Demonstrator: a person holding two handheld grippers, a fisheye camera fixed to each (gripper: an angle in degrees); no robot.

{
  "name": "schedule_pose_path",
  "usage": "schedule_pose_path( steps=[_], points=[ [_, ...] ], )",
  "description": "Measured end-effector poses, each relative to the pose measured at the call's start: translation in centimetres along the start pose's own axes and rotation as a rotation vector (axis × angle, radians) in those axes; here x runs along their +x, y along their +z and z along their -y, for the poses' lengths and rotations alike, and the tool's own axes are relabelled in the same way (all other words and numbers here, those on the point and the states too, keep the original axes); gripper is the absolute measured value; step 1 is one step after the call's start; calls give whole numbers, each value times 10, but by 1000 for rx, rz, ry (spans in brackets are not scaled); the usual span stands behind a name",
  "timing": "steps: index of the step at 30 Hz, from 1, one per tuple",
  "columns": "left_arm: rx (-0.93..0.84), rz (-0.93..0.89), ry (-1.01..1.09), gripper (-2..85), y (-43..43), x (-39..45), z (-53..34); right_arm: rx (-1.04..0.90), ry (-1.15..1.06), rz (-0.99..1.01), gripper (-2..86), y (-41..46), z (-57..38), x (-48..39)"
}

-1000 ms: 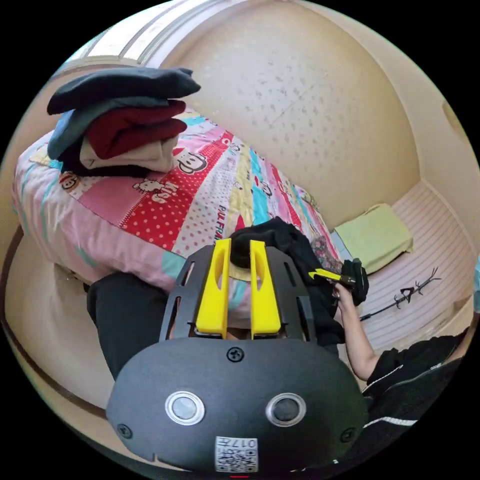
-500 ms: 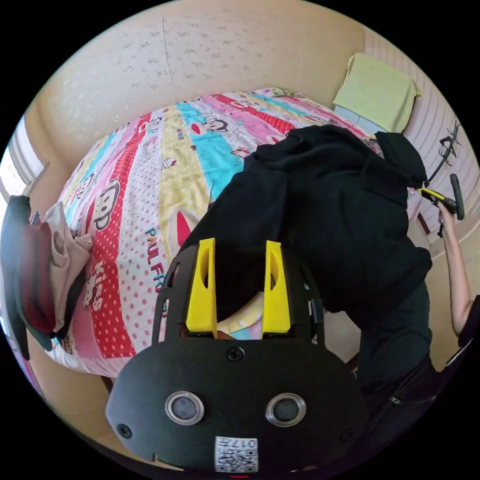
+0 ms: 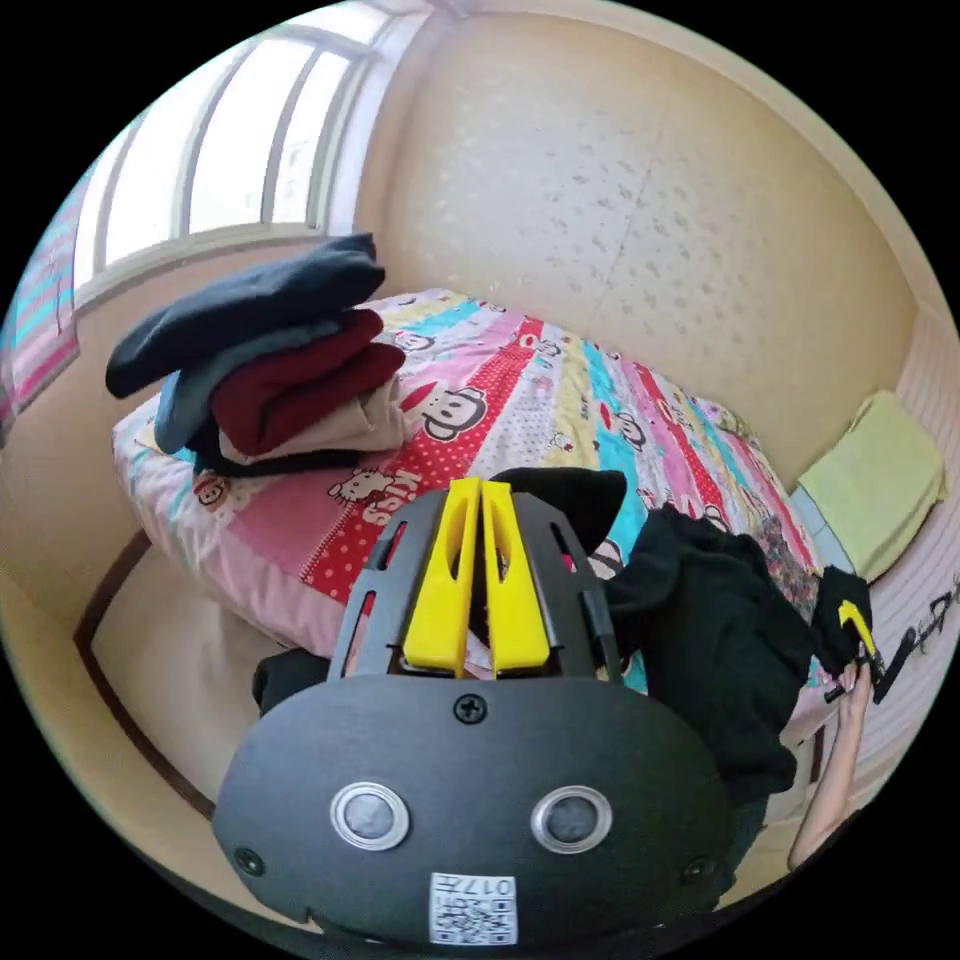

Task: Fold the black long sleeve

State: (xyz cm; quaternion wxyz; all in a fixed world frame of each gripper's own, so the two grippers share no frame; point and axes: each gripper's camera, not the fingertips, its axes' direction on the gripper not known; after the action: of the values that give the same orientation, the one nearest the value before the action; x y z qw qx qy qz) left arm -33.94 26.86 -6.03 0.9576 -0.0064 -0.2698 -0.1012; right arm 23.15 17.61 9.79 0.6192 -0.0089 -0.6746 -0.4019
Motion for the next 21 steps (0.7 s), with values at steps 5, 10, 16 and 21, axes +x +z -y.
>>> schedule_pose_path(
  steps=[5,10,16,21],
  points=[
    [26,-204,155,131,-10,30,2,-162,-83,66,106,89,103,11],
    [-156,-369,584,155,63,154,20,-371,-178,20,125,185,167,12],
    [-413,-478,591,165,175,237,12,-566,-131,-55,134,279,164,39],
    [-446,-56,732,179,204,264,-18,-592,-135,-207,128,292,142,64]
  ],
)
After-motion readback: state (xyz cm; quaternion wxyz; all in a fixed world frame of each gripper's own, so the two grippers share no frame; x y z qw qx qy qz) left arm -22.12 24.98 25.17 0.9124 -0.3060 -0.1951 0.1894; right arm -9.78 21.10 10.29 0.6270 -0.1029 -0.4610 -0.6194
